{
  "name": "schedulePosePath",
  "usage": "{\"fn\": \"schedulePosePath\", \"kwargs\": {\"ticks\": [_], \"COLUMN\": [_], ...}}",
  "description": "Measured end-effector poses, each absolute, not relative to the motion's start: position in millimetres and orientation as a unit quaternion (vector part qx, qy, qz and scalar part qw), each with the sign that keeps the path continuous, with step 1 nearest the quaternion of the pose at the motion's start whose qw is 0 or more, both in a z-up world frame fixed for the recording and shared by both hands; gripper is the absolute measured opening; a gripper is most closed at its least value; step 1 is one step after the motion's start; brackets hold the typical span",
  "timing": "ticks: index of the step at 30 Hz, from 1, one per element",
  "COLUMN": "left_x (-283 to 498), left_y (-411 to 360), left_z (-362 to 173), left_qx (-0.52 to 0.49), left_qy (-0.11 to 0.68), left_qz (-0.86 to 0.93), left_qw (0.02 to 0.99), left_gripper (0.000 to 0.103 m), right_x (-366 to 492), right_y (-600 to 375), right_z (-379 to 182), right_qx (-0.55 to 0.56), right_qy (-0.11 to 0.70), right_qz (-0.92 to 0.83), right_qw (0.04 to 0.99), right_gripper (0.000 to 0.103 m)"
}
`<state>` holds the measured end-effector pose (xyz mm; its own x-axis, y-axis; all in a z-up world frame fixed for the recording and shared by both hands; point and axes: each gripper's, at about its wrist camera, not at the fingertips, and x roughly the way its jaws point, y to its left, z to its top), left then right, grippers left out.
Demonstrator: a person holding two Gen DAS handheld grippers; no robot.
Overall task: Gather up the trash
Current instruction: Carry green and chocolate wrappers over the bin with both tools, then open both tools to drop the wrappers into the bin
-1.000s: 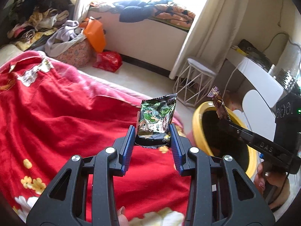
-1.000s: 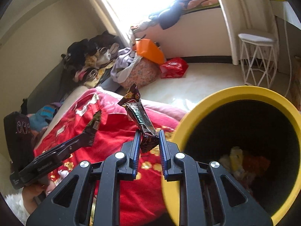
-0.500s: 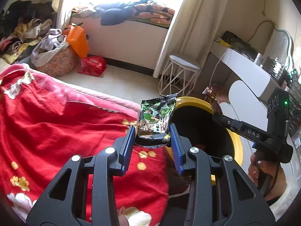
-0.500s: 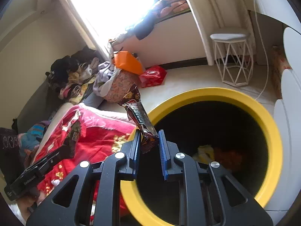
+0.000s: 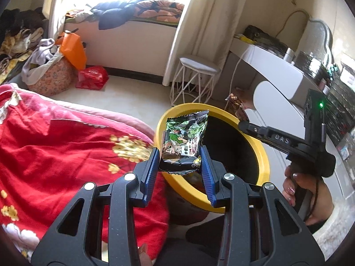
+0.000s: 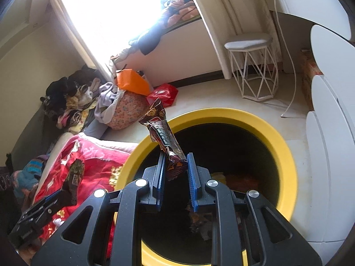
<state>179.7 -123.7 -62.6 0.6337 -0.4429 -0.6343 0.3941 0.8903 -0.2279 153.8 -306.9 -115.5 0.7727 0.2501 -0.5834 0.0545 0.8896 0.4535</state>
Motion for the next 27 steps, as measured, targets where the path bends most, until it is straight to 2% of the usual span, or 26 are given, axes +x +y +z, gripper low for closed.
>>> {"fn": "schedulePosePath", "kwargs": {"ticks": [17,18,21,23,26,27], "left_x": [187,191,196,198,199,200], "left_y": [-179,-181,-185,-190,-189,-189], "left_z": [-80,-81,-84,-86,-88,-88], "left_qx": [0.012,0.010,0.011,0.014,0.015,0.014], "left_qy": [0.384,0.388,0.393,0.396,0.398,0.398], "left_qz": [-0.262,-0.264,-0.266,-0.267,-0.263,-0.261], "left_qw": [0.885,0.883,0.880,0.879,0.879,0.879], "left_gripper": [0.032,0.033,0.036,0.041,0.051,0.058], "right_x": [151,150,148,145,140,137], "right_y": [-341,-342,-346,-348,-350,-350], "right_z": [-137,-138,-138,-136,-132,-130], "right_qx": [0.274,0.277,0.285,0.288,0.288,0.287], "right_qy": [0.367,0.368,0.366,0.363,0.357,0.354], "right_qz": [0.032,0.032,0.032,0.032,0.030,0.029], "right_qw": [0.888,0.887,0.885,0.886,0.888,0.890], "right_gripper": [0.022,0.023,0.035,0.037,0.044,0.046]}}
